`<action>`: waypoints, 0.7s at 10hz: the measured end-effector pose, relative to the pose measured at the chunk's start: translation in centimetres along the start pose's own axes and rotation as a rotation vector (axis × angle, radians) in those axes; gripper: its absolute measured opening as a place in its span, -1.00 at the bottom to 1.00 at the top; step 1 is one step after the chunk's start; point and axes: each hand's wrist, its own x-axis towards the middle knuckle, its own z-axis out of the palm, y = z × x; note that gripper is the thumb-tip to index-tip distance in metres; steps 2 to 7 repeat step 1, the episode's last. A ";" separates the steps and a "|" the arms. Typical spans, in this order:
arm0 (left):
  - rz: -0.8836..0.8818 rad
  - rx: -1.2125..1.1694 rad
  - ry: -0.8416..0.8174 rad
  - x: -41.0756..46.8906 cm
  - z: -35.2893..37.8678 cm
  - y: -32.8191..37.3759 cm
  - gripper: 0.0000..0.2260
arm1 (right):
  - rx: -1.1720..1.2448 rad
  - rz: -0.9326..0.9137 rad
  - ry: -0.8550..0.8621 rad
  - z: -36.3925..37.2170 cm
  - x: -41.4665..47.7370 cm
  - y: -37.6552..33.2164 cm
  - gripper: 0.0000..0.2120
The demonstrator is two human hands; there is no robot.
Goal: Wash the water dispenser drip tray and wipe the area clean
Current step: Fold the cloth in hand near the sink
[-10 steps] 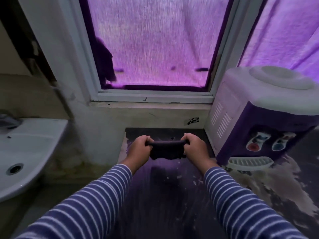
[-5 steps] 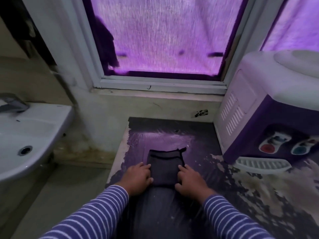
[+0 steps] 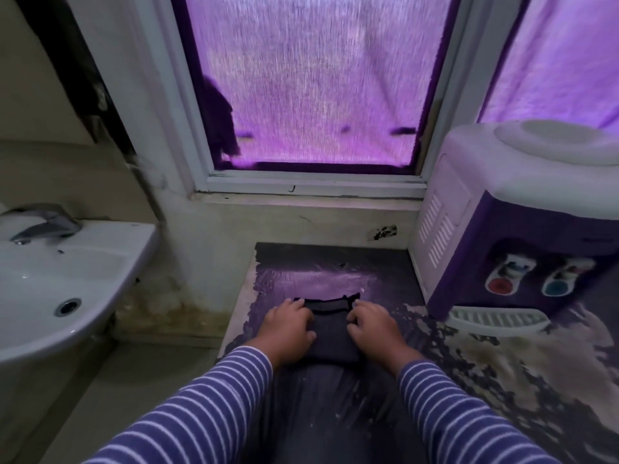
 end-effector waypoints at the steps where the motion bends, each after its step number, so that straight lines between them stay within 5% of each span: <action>1: 0.060 -0.007 0.111 -0.4 -2.8 2.2 -0.60 | 0.018 0.009 0.104 -2.2 -0.6 -1.6 -0.83; 7: 0.060 -0.007 0.111 -0.4 -2.8 2.2 -0.60 | 0.018 0.009 0.104 -2.2 -0.6 -1.6 -0.83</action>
